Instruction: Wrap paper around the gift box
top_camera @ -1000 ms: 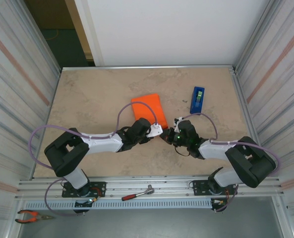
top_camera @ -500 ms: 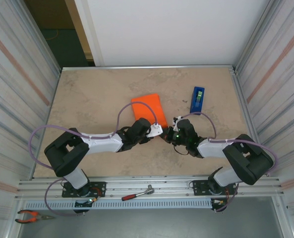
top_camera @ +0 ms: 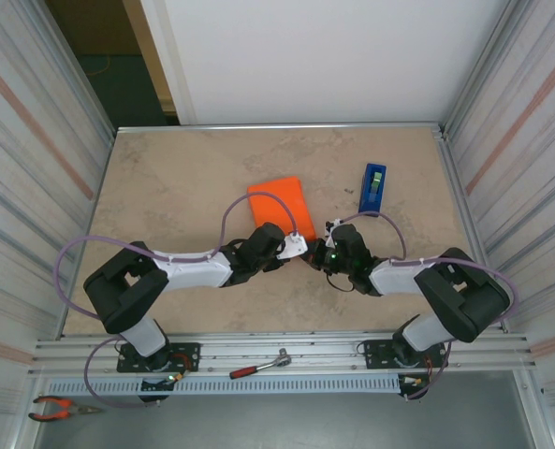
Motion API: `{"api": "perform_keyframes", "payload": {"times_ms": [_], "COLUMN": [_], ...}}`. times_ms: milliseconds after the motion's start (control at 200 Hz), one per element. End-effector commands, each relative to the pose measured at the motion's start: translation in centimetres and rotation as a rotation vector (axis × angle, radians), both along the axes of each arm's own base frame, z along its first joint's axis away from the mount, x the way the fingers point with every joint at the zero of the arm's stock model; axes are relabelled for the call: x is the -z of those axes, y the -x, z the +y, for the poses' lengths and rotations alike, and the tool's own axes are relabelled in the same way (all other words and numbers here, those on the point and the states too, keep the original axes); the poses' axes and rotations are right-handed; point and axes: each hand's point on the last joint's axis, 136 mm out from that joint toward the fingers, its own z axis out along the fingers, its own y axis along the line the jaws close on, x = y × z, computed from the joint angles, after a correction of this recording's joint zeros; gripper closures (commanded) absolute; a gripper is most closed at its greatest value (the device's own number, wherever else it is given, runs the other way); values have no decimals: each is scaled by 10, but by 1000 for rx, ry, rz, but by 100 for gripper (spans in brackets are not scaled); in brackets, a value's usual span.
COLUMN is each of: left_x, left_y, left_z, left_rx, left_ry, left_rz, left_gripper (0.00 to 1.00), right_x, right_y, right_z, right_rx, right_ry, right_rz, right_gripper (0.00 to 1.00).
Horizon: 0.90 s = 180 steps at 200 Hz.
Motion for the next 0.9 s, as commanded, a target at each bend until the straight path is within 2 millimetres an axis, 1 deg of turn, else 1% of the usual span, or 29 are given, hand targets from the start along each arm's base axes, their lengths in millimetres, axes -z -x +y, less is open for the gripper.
{"api": "perform_keyframes", "payload": {"times_ms": [0, 336, 416, 531, 656, 897], "left_x": [29, 29, 28, 30, 30, 32], "left_y": [19, 20, 20, 20, 20, 21], "left_z": [4, 4, 4, 4, 4, 4], "left_rx": [28, 28, 29, 30, 30, 30], "left_ry": [-49, -47, -46, -50, -50, -53], "left_rz": [91, 91, 89, 91, 91, 95], "left_gripper": [51, 51, 51, 51, 51, 51], "right_x": [-7, -1, 3, 2, 1, -3], "right_y": [-10, -18, -18, -20, -19, -14], "right_z": [7, 8, 6, 8, 7, 1], "right_rx": [16, 32, 35, 37, 36, 35], "right_ry": [-20, -16, -13, -27, -29, -15], "right_rz": [-15, -7, 2, 0, -1, -8], "right_gripper": [98, 94, 93, 92, 89, 87]}}
